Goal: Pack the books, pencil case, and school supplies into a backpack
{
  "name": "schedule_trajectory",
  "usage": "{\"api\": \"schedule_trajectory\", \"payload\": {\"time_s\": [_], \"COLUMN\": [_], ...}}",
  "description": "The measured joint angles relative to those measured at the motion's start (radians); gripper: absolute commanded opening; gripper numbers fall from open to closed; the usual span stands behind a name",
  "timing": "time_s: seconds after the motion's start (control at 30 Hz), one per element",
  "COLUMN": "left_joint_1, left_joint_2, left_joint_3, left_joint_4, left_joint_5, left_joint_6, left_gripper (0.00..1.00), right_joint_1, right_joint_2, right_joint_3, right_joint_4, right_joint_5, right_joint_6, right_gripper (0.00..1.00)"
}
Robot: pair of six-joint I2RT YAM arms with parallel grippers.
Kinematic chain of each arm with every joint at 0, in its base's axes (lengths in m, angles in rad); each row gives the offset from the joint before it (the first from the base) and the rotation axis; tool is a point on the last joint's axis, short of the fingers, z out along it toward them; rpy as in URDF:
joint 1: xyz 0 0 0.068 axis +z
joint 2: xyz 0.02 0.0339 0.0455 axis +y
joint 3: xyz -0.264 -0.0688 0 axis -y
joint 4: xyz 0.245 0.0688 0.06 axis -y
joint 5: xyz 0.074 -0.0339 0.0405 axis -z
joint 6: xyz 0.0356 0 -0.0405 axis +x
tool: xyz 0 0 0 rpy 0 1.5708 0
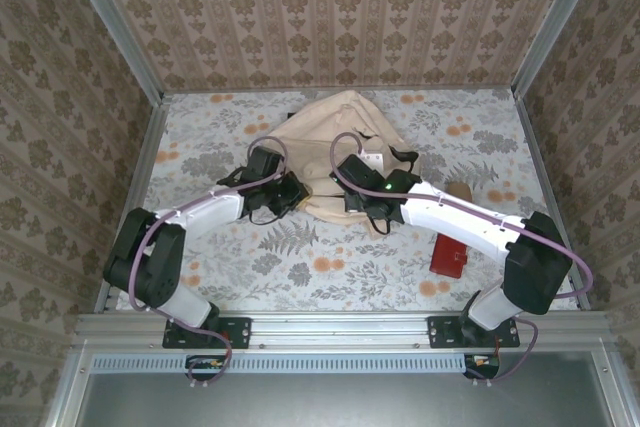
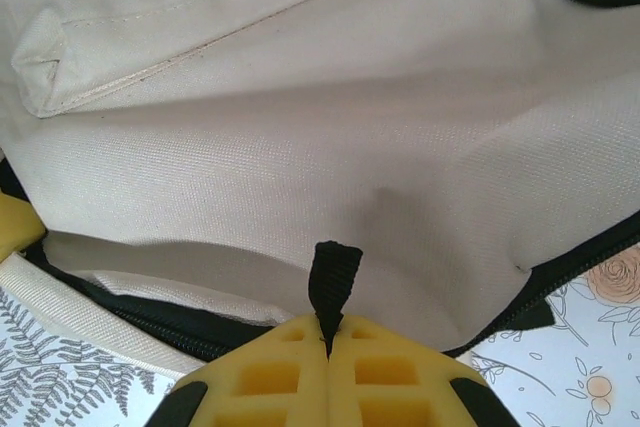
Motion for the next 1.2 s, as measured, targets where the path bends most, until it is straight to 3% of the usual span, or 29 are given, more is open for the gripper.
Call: {"api": "schedule_trajectory", "payload": {"time_s": [0.17, 0.33, 0.4, 0.67, 1.07, 1.2], "left_joint_1": [0.013, 0.040, 0.047, 0.022, -0.074, -0.088], "left_joint_2": [-0.042, -0.090, -0.108, -0.233, -0.192, -0.143], "left_joint_3": [-0.010, -0.013, -0.014, -0.109, -0.161, -0.157], "left_joint_4": [-0.013, -0.077, -0.108, -0.107, 0.109, 0.145], "left_joint_5": [-0.021, -0.071, -0.086, -0.068, -0.061, -0.101], "left_joint_6": [0.018, 0.070, 0.088, 0.029, -0.191, -0.224], "left_gripper": [0.03, 0.39, 0.48, 0.65, 0.66, 0.48], "right_joint_1": [-0.001, -0.016, -0.022, -0.023, -0.024, -0.025], "right_joint_2": [0.000, 0.004, 0.018, 0.113, 0.116, 0.078], "right_joint_3": [0.034, 0.050, 0.065, 0.084, 0.098, 0.082], "right_joint_4": [0.008, 0.064, 0.085, 0.161, 0.179, 0.182], "right_joint_5": [-0.015, -0.169, -0.240, -0.404, -0.449, -0.458], "right_joint_6": [-0.060, -0.175, -0.205, -0.252, -0.253, -0.246], "right_gripper": [0.00, 0.00, 0.00, 0.00, 0.00, 0.00]}}
